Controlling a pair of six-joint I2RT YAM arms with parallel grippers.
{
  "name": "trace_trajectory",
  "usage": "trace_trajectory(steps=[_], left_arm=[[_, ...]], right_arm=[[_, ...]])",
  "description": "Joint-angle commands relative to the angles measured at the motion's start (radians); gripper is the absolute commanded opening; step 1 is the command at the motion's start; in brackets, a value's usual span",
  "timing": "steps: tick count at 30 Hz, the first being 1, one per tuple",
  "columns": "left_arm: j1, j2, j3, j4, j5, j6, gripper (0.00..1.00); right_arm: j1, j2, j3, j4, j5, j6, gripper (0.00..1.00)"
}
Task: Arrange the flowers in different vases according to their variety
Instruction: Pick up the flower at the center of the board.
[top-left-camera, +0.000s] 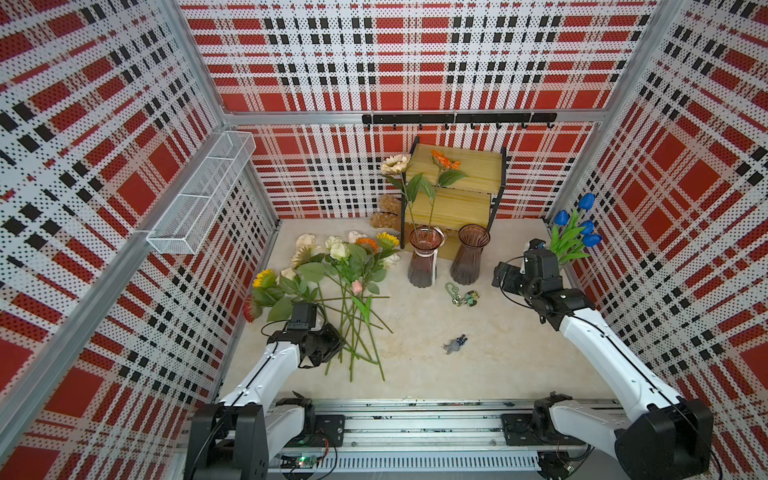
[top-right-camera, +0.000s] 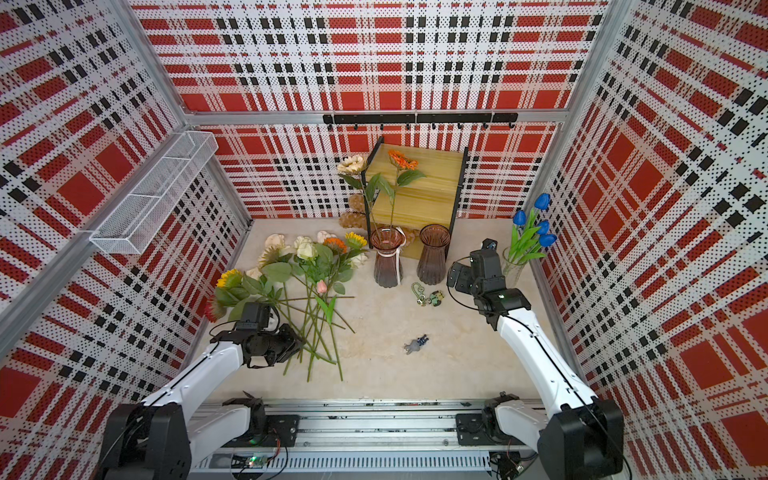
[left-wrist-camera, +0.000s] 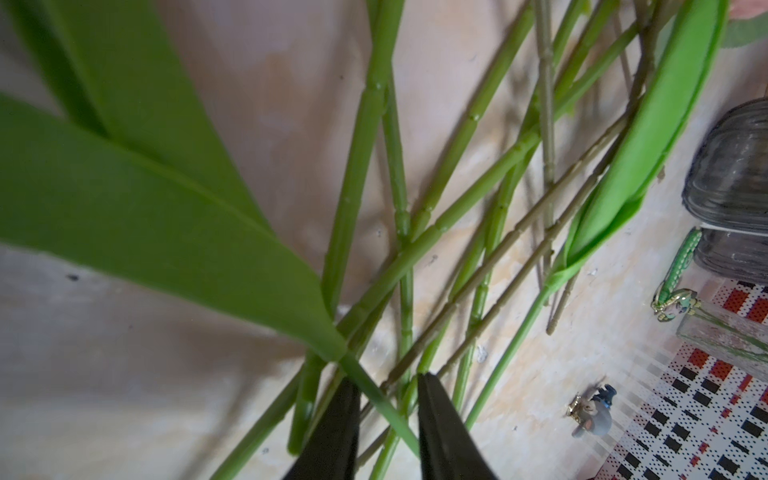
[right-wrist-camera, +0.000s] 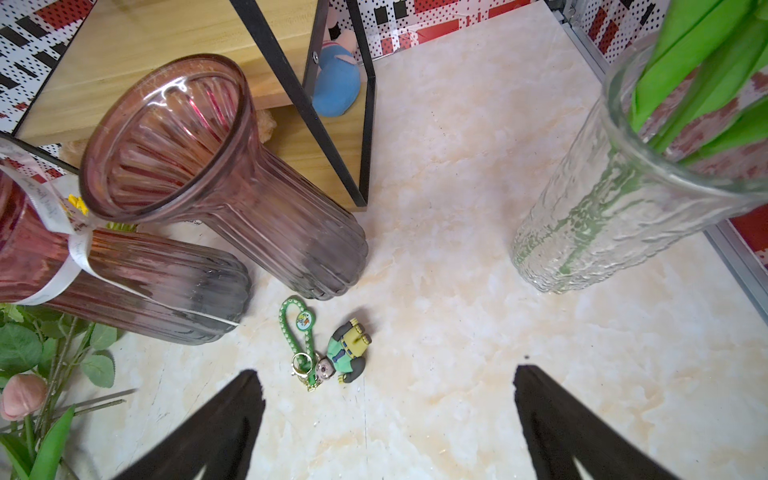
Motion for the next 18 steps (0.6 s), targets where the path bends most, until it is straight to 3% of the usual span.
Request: trace_trajectory(steps=[1,4,10,15,18], left_arm=[[-0.011,0.007,0.011,0.02,-0.039,-0.019,0.24],[-0.021,0.02,0.017,0.024,-0.052,-0.027,0.2],[-0.051,0.026,0.059,0.021,-0.069,-0.042,0.01],[-0.054,-0.019,0.142,-0.054,-0.102,-0.041,0.0],[-0.061,-0.071,0.221,-0.13,-0.14,-0.035,0.0]], right_arm=[[0.004,-0.007,-0.004,0.026,0.007,-0.015,1.0],[0.005,0.006,-0.001,0.029,-0.008,-0.03,1.0],[0.042,0.026,0.033,0.015,-0.054,-0.082,0.98],[0.14,0.086,0.082,0.015,-0.193,-0.09,0.97],[0.235,0.151,0.128,0.019,-0.336,-0.096,0.98]])
